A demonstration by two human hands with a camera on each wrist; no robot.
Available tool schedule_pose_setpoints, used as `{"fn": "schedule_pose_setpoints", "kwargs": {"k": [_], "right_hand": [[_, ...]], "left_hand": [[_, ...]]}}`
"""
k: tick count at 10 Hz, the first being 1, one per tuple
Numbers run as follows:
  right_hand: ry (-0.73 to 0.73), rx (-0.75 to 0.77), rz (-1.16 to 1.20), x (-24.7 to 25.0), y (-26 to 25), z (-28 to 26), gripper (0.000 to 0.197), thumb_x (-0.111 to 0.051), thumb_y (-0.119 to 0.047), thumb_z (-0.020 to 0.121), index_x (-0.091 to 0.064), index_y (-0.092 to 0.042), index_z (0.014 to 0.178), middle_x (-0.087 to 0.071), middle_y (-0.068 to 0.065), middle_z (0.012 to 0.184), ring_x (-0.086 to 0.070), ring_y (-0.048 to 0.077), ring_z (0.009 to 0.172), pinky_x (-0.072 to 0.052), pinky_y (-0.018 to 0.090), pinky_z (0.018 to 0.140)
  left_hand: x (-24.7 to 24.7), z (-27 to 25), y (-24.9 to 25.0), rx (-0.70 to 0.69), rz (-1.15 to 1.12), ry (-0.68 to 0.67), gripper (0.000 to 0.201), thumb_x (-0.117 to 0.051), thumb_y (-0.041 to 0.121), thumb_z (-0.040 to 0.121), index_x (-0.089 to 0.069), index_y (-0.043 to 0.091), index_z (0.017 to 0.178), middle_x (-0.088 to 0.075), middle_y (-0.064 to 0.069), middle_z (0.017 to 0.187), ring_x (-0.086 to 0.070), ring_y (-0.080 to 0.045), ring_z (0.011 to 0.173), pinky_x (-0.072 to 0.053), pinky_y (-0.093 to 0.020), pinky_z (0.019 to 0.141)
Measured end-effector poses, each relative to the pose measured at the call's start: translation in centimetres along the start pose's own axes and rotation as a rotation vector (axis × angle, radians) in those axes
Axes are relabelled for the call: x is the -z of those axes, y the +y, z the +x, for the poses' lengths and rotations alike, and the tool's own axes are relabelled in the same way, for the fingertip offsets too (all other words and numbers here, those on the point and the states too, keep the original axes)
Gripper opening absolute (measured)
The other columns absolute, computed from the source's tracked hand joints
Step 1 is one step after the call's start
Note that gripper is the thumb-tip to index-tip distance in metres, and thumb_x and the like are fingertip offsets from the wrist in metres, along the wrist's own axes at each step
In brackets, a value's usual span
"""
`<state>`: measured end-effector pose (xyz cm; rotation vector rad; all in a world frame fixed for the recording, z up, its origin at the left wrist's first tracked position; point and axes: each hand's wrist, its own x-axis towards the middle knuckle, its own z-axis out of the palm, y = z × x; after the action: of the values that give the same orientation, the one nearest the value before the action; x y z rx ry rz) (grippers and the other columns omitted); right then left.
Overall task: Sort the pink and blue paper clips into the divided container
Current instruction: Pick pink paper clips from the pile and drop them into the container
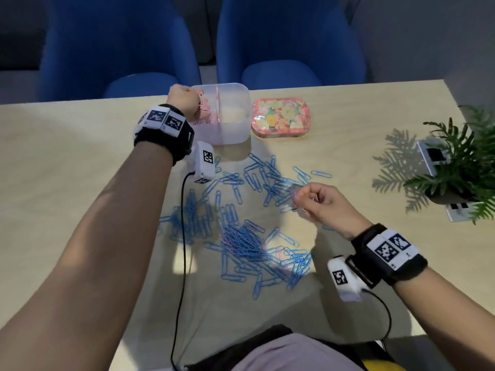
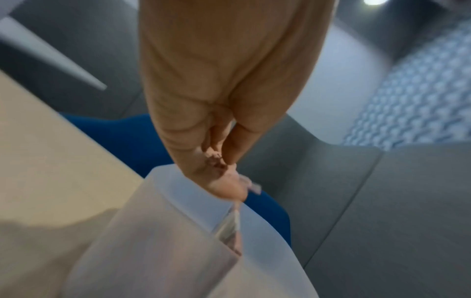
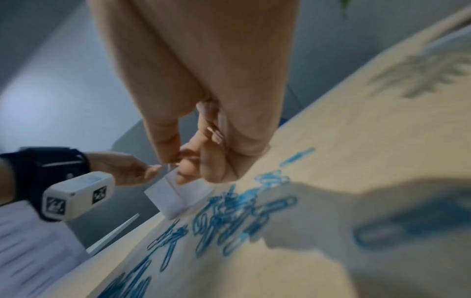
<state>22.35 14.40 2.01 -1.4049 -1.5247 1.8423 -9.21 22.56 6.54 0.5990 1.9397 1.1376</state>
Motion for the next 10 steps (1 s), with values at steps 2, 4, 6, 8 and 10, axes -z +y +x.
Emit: {"fn": "schedule_pose_setpoints", "kwargs": {"k": [2, 4, 6, 8, 10], "right_hand": [[-0.023, 0.243, -0.257, -1.4, -7.5, 4.0, 0.03, -0.058, -0.004, 0.088, -0.051, -0.018, 0.063, -0.058, 0.002, 0.061, -0.041, -0.002, 0.039, -0.031, 0.008, 0.04], [0.037, 0.397, -0.595, -7.5, -14.0, 12.1, 0.031, -0.055, -0.009, 0.081, -0.041, -0.017, 0.054, -0.052, 0.003, 0.06, -0.059, 0.018, 0.061, -0.045, 0.027, 0.058], [0.008, 0.237, -0.98, -14.2, -17.1, 17.1, 0.012, -0.043, -0.017, 0.085, -0.054, -0.012, 0.082, -0.057, 0.013, 0.097, -0.06, 0.03, 0.098, -0.047, 0.034, 0.081], [-0.098, 0.245, -1.006, -15.2, -18.0, 16.1, 0.042, -0.035, -0.01, 0.095, -0.035, -0.004, 0.137, -0.044, 0.015, 0.14, -0.044, 0.029, 0.128, -0.037, 0.031, 0.102], [-0.051, 0.42, -0.7, -10.2, -14.3, 9.7, 0.036, -0.037, 0.005, 0.086, -0.056, 0.006, 0.116, -0.06, 0.016, 0.114, -0.059, 0.015, 0.098, -0.042, 0.022, 0.085]], "left_hand": [[-0.1, 0.7, -1.4, 0.076, -0.065, -0.043, 0.029, -0.041, 0.004, 0.093, -0.044, 0.021, 0.069, -0.048, 0.002, 0.072, -0.05, -0.009, 0.06, -0.047, -0.019, 0.053], [2.2, -2.8, -2.6, -0.021, -0.343, -0.058, 0.031, -0.031, -0.009, 0.091, -0.052, 0.01, 0.078, -0.044, 0.0, 0.067, -0.043, -0.007, 0.053, -0.04, -0.014, 0.053], [3.7, -9.2, -5.8, -0.089, -0.289, 0.005, 0.028, -0.042, -0.002, 0.091, -0.059, 0.007, 0.113, -0.058, -0.005, 0.108, -0.054, -0.012, 0.093, -0.048, -0.022, 0.086], [5.9, -13.5, -13.6, -0.026, -0.089, -0.111, 0.027, -0.044, 0.001, 0.093, -0.064, 0.018, 0.092, -0.063, 0.001, 0.091, -0.056, -0.012, 0.084, -0.045, -0.028, 0.083], [6.8, -16.0, -18.2, -0.055, 0.268, -0.184, 0.018, -0.056, 0.006, 0.088, -0.062, 0.023, 0.087, -0.061, 0.005, 0.081, -0.055, -0.013, 0.075, -0.046, -0.021, 0.074]]}}
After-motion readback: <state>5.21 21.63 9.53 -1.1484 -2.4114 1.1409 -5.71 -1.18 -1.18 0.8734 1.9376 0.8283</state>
